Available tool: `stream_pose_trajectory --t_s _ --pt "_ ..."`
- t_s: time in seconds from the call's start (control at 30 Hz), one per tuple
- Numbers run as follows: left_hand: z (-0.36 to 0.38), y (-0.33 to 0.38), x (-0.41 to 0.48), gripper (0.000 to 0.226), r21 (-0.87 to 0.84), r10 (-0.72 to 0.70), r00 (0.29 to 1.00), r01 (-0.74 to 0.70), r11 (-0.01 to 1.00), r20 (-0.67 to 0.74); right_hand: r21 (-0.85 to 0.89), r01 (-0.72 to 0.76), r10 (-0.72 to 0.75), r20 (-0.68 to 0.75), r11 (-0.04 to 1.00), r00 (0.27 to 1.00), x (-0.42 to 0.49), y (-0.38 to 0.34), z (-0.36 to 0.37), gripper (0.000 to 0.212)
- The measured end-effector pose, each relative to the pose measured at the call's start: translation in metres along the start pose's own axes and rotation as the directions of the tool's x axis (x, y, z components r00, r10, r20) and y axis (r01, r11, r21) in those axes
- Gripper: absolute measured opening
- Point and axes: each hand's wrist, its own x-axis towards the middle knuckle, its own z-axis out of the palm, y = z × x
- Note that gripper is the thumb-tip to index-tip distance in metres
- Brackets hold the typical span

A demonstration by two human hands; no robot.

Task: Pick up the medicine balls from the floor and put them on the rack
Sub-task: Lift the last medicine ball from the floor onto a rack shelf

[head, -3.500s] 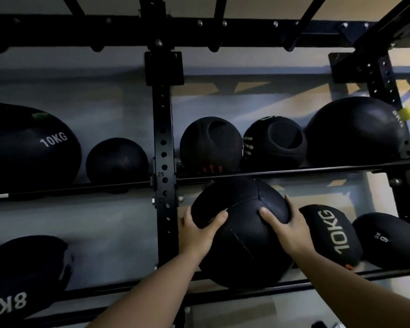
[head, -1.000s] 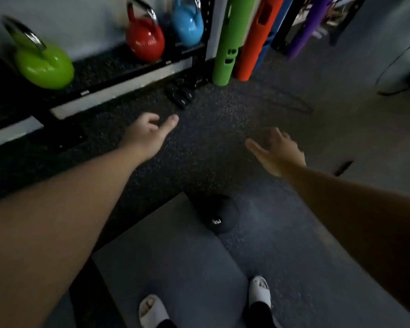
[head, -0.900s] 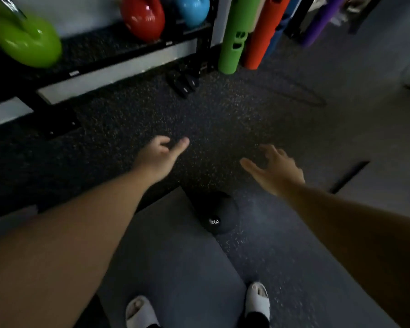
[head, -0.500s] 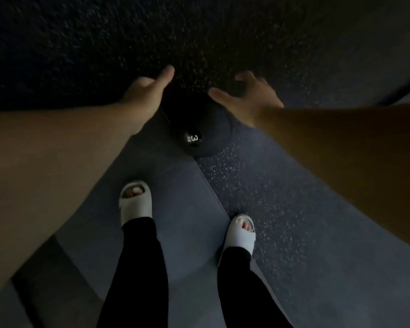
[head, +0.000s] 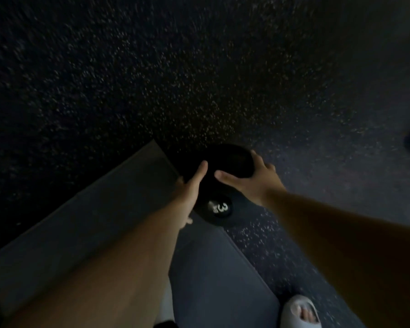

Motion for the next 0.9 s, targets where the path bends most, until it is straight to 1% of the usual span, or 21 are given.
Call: stream_pose_trajectory --t_s 0.07,0.13,0.17,0.27,0.33,0.4,0.43,0.53,0.6,0.63,0.7,0.73,0.83,0.9 --pt "0.003 -0.005 0.004 0.156 -0.079 -0.026 0.999 0.029 0.996 0.033 0.087 -0.020 0.022 -0.019 0.996 1.000 0.001 -0.001 0.005 0.141" --pt "0.010 -0.009 0.009 0.169 -0.174 -0.030 1.000 0.030 0.984 0.003 0.130 -0.024 0.035 -0.077 0.991 0.996 -0.002 -0.004 0.013 0.131" --pt "0.014 -0.010 0.010 0.169 -0.202 -0.040 0.999 0.035 0.979 -0.024 0.148 -0.031 0.047 -0.108 0.989 0.993 -0.004 -0.005 0.017 0.127" --pt "0.019 -0.012 0.005 0.150 -0.250 -0.029 0.997 0.010 0.968 -0.072 0.194 -0.026 0.065 -0.195 0.981 0.979 -0.017 -0.002 0.025 0.123" --pt "0.017 -0.007 -0.010 0.134 -0.257 -0.036 0.996 0.015 0.966 -0.078 0.219 0.013 0.040 -0.234 0.976 0.971 -0.025 -0.005 0.018 0.121" --pt "0.012 0.004 -0.027 0.115 -0.258 -0.002 0.992 -0.032 0.966 -0.130 0.221 0.048 0.009 -0.251 0.974 0.968 -0.035 -0.017 0.006 0.118" --pt "0.009 0.012 -0.037 0.111 -0.256 0.013 0.988 -0.053 0.965 -0.157 0.219 0.051 0.006 -0.253 0.974 0.967 -0.041 -0.025 -0.001 0.118" --pt "-0.002 0.049 -0.074 0.110 -0.256 0.009 0.982 -0.058 0.965 -0.189 0.275 0.063 0.011 -0.260 0.959 0.965 -0.062 -0.062 -0.022 0.120" --pt "-0.015 0.077 -0.099 0.102 -0.272 0.074 0.974 -0.132 0.953 -0.215 0.297 0.125 -0.027 -0.314 0.947 0.949 -0.078 -0.093 -0.040 0.114" --pt "-0.021 0.091 -0.113 0.097 -0.270 0.131 0.960 -0.197 0.943 -0.246 0.285 0.165 -0.059 -0.346 0.944 0.936 -0.089 -0.109 -0.050 0.110" --pt "-0.033 0.121 -0.152 0.082 -0.245 0.249 0.917 -0.330 0.912 -0.311 0.277 0.252 -0.127 -0.402 0.927 0.907 -0.117 -0.150 -0.073 0.106" --pt "-0.039 0.140 -0.173 0.073 -0.260 0.300 0.896 -0.391 0.883 -0.327 0.278 0.308 -0.166 -0.436 0.910 0.884 -0.131 -0.172 -0.089 0.105" --pt "-0.058 0.210 -0.254 0.056 -0.322 0.440 0.829 -0.544 0.775 -0.345 0.258 0.493 -0.309 -0.523 0.831 0.795 -0.181 -0.247 -0.153 0.101" --pt "-0.069 0.260 -0.321 0.047 -0.326 0.548 0.759 -0.647 0.689 -0.351 0.226 0.608 -0.400 -0.574 0.761 0.714 -0.225 -0.301 -0.208 0.098"
